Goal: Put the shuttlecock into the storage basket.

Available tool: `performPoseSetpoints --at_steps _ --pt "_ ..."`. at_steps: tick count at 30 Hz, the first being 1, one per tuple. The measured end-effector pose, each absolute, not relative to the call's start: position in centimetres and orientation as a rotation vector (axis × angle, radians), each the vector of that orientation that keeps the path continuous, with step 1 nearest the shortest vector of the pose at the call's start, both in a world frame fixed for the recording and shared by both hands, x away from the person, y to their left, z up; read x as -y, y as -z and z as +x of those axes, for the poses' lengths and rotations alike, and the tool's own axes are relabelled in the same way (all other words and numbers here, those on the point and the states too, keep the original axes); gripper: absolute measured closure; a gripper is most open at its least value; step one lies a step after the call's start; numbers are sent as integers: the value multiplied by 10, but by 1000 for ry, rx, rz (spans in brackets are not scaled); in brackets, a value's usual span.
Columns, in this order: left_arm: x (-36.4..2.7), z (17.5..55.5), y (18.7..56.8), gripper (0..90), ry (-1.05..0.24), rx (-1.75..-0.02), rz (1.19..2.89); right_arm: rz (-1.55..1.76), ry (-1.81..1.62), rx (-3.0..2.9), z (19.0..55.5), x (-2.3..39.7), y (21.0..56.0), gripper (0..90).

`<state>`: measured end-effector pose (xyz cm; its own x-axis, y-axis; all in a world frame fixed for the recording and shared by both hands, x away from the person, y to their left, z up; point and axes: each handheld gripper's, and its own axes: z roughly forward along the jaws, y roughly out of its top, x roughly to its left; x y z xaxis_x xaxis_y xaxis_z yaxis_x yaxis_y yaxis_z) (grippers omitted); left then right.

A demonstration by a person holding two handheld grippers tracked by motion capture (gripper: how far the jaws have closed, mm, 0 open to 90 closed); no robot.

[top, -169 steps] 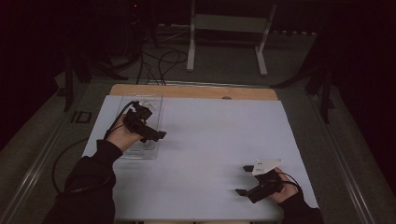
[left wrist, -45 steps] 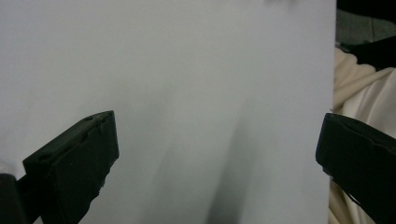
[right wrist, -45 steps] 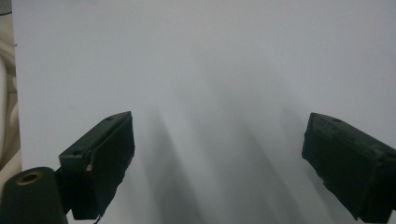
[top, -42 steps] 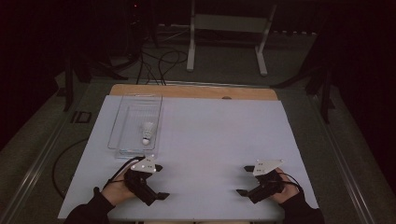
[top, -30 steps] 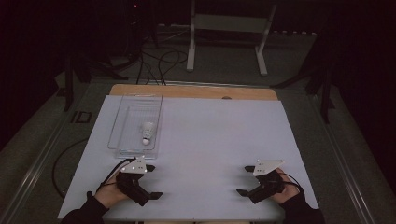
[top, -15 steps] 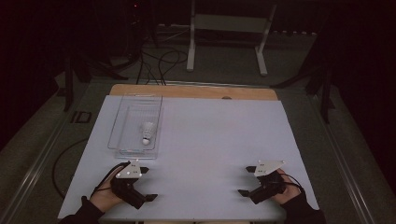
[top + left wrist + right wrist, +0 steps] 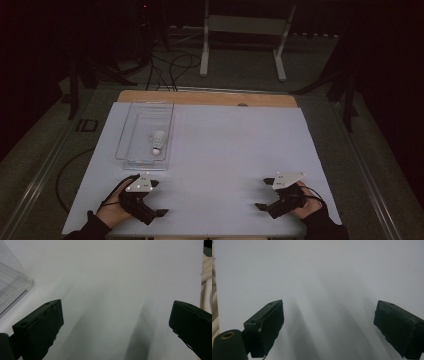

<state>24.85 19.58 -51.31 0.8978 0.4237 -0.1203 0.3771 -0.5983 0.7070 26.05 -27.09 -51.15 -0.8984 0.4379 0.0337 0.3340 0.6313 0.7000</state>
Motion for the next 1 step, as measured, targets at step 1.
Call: performPoseSetpoints --at_steps 1 --pt "-196 248 512 1 -76 -568 2265 642 -1119 -2710 260 271 512 95"
